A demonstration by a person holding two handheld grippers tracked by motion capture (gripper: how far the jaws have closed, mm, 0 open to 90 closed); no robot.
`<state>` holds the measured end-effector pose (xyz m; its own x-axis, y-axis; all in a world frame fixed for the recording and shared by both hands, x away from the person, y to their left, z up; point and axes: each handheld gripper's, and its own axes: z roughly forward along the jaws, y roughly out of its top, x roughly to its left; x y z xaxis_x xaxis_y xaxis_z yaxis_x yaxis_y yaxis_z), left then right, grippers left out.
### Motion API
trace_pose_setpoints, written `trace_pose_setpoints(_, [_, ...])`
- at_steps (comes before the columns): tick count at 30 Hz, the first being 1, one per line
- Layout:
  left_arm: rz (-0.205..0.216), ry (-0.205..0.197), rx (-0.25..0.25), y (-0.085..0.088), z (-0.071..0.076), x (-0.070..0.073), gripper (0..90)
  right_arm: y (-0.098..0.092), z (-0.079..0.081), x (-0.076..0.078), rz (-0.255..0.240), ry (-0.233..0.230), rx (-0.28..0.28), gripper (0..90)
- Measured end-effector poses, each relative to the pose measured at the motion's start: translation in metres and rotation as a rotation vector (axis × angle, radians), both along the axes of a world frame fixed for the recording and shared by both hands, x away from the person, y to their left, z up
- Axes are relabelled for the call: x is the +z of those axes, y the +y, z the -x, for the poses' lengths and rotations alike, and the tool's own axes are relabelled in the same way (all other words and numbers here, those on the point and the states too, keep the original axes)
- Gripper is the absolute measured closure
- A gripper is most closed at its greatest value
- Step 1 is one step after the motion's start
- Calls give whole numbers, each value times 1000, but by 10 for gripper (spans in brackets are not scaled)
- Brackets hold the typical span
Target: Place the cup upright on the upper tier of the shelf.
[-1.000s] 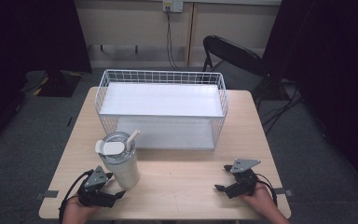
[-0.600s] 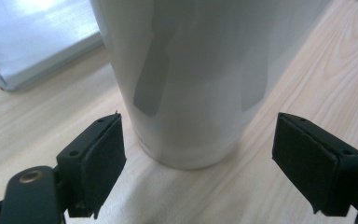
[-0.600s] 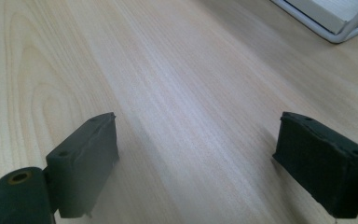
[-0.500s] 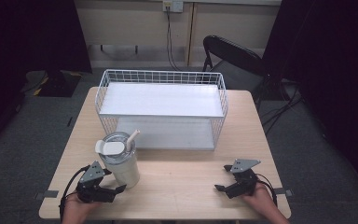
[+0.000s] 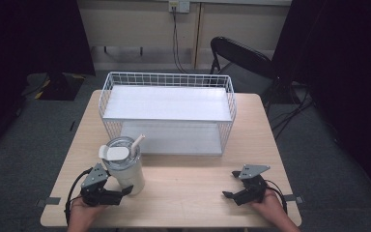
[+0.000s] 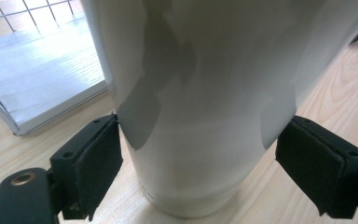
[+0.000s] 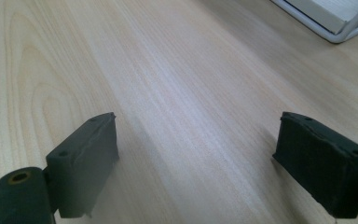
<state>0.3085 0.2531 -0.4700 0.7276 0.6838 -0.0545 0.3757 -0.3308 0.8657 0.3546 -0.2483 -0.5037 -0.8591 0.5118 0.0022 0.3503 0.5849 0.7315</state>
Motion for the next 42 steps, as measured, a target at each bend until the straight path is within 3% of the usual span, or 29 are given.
trace_pose_setpoints(5, [3, -22, 2, -1, 0, 3, 131, 0, 0, 0, 0, 0, 0, 124])
trace_pose_setpoints(14, [47, -43, 10, -4, -3, 5, 108, 0, 0, 0, 0, 0, 0, 124])
trace_pose_setpoints(22, [63, -68, 4, -6, -5, 4, 99, 0, 0, 0, 0, 0, 0, 124])
trace_pose_setpoints(26, [50, -97, -3, -6, -6, 5, 97, 0, 0, 0, 0, 0, 0, 124])
trace_pose_setpoints(28, [75, -95, 1, -8, -7, 6, 94, 0, 0, 0, 0, 0, 0, 124])
trace_pose_setpoints(29, [61, -108, -5, -7, -8, 6, 94, 0, 0, 0, 0, 0, 0, 124])
trace_pose_setpoints(34, [104, -112, 1, -8, -8, 5, 89, 0, 0, 0, 0, 0, 0, 124])
trace_pose_setpoints(39, [109, -142, -8, -8, -10, 6, 87, 0, 0, 0, 0, 0, 0, 124])
trace_pose_setpoints(41, [131, -151, -7, -9, -11, 6, 85, 0, 0, 0, 0, 0, 0, 124])
trace_pose_setpoints(42, [163, -137, 1, -10, -11, 5, 83, 0, 0, 0, 0, 0, 0, 124])
